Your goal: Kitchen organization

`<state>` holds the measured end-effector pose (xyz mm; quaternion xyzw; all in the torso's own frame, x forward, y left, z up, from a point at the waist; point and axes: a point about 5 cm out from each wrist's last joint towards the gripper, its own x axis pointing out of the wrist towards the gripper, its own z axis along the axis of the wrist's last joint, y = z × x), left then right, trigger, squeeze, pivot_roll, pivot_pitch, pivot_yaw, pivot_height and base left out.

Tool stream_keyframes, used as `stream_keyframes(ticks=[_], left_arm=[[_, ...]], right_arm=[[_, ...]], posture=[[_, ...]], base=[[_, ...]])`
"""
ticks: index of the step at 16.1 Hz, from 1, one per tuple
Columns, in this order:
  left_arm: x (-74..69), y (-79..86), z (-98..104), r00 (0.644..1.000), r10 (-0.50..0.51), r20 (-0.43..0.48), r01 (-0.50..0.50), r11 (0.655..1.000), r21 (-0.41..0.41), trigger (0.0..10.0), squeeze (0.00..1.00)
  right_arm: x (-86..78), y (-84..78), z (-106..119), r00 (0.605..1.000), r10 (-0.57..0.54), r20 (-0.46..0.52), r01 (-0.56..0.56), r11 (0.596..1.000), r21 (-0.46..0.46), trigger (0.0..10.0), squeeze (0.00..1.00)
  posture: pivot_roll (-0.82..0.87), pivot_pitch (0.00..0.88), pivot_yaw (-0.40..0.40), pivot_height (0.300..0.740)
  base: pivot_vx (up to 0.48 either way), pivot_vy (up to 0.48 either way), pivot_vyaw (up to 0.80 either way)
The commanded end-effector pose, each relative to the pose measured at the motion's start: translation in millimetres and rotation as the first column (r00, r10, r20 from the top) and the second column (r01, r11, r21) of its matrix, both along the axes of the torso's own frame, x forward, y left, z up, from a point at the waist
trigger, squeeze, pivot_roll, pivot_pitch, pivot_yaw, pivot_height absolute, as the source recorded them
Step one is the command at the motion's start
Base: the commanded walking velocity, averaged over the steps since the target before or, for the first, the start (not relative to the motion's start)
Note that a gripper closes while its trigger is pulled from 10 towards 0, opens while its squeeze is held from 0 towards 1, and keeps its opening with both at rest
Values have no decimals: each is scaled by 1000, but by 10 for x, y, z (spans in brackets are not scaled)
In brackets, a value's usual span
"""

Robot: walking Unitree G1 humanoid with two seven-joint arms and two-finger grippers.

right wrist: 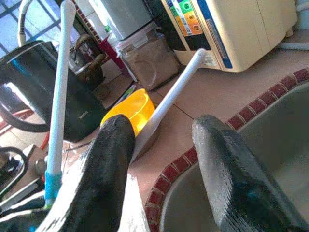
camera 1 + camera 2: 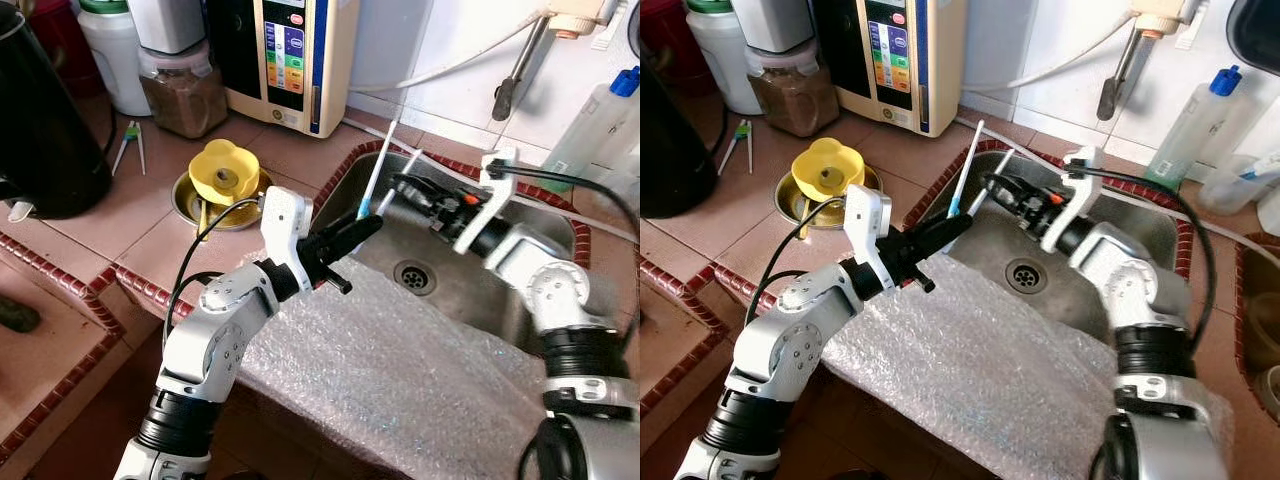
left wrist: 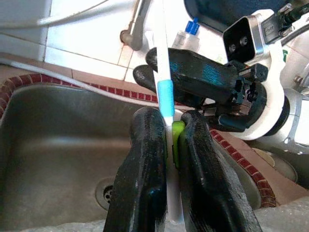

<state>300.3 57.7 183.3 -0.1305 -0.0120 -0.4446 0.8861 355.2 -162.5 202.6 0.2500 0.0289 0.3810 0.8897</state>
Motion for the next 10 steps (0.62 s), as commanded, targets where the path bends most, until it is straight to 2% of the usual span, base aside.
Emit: stream_keyframes(ticks=[1,4,8,9,10], left_arm=[[-25,-77,77,998,-38,46,38,999,-8,10000,0],[-25,-81,64,998,-32,46,33,999,-7,10000,0],[-29,-114,31,998,-50,45,50,999,4,10000,12],[-32,-122,11,998,-54,30,54,999,-4,10000,925],[-31,-121,2,998,-54,25,54,999,-6,10000,1000]], right_arm=[[21,30,78,1000,-14,1,14,1000,-1,0,0],[24,68,165,998,-64,2,63,996,66,0,0],[-7,46,40,991,-131,-33,132,989,58,0,0],[-11,42,31,986,-160,-39,162,984,67,0,0],[-10,35,28,984,-174,-36,176,983,59,0,0]], posture=[[-14,99,-33,740],[-13,98,-37,740],[-16,93,-39,740],[-15,92,-42,740],[-16,91,-42,740]], base=[[0,0,0],[0,0,0],[0,0,0],[0,0,0],[0,0,0]])
